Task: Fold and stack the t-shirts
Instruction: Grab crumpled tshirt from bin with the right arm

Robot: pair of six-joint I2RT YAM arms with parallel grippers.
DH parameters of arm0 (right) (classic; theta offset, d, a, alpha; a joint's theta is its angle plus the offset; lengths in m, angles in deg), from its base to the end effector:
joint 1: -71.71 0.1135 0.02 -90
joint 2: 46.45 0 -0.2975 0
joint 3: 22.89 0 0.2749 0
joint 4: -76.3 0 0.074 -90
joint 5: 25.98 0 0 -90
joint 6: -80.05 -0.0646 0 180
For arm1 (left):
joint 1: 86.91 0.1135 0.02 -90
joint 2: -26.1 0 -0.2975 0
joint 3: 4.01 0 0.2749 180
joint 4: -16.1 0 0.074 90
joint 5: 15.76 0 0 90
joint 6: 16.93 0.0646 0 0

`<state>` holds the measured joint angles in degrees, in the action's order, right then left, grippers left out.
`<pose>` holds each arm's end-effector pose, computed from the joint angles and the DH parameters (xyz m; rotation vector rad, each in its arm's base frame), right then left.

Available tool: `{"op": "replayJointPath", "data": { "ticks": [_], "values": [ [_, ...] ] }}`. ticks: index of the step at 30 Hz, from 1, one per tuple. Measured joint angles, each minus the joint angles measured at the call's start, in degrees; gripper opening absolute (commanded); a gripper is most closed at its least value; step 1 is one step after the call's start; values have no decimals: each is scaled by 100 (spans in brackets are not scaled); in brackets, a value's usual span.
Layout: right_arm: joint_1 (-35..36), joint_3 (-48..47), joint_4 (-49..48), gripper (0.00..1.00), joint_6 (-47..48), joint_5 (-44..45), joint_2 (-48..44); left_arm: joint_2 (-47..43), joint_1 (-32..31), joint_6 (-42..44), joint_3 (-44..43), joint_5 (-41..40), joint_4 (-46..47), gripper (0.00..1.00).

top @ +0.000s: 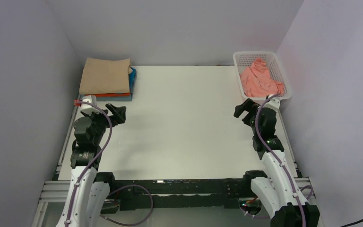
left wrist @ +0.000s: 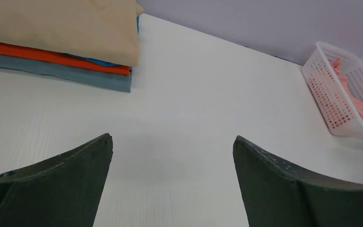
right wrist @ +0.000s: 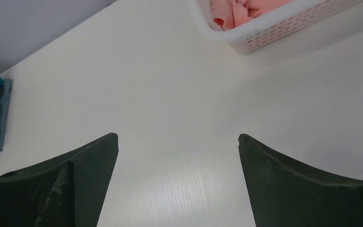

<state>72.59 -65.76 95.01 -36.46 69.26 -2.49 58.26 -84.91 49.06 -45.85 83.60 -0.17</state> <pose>0.2109 -0.0027 0.2679 0.4863 1.8593 0.2342 0.1762 -0.0044 0.3023 -0.2614 1.6820 -0.4252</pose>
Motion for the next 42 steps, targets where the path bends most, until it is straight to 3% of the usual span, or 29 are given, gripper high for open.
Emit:
{"op": "replayJointPath", "data": {
  "ticks": [7, 13, 18, 26, 31, 36, 39, 40, 42],
  "values": [
    [0, -498, -376, 100, -149, 33, 876, 170, 0, 2, 0, 72, 111, 99],
    [-85, -3241, 306, 100, -131, 544, 3143, 341, 0, 42, 0, 70, 243, 99],
    [-616, -5429, 881, 100, -149, 723, 5053, 566, 0, 61, 0, 24, 306, 99],
    [-1051, -7538, 1523, 100, 103, 1019, 7567, 791, 0, 81, 0, -74, 348, 99],
    [-1060, -8406, 1707, 100, 378, 1102, 8762, 942, 0, 81, 0, -138, 348, 99],
    [-1069, -8660, 1875, 94, 470, 1097, 9497, 1010, 0, 83, -2, -170, 343, 99],
    [-1093, -8612, 1808, 78, 492, 1078, 9558, 973, 0, 83, -2, -173, 345, 99],
    [-1102, -8588, 1790, 61, 485, 1064, 9525, 953, 0, 81, -2, -173, 345, 99],
    [-1130, -8513, 1762, 16, 529, 1058, 9508, 898, 0, 81, -2, -175, 345, 99]
  ]
}}
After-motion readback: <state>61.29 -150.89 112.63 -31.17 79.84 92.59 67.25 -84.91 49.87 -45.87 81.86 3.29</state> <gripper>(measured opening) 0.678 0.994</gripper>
